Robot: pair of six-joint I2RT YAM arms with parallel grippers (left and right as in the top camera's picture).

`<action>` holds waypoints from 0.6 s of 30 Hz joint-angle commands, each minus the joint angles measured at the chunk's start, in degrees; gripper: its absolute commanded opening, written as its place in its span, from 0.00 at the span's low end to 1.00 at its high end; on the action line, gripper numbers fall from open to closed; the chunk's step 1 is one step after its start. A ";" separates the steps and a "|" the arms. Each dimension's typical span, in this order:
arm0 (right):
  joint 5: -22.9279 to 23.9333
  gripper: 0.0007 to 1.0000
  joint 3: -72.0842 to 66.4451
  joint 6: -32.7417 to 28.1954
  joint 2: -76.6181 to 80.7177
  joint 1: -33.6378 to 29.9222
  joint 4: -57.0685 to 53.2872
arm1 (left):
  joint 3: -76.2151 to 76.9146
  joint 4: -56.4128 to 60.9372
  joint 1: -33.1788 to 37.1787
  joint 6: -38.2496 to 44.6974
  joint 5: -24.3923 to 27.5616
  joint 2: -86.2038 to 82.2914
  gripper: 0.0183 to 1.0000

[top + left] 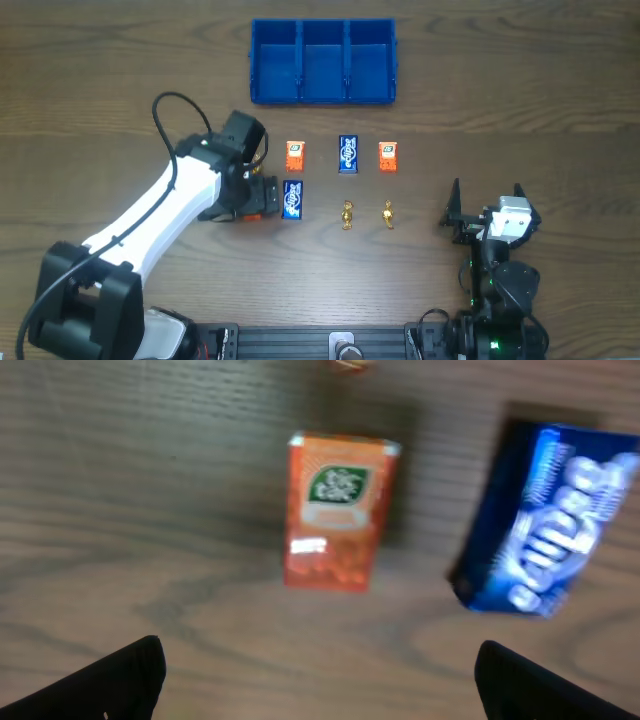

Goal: Sort Candies Into Trays

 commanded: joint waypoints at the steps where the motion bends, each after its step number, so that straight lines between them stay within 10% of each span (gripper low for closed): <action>1: 0.31 1.00 0.04 -0.83 -0.33 -0.15 -0.46 | -3.85 4.35 -0.09 -2.08 -1.90 0.44 1.00; 18: 0.31 1.00 0.04 -0.83 -0.33 -0.15 -0.46 | -3.91 10.60 -0.13 2.03 -3.67 6.05 0.93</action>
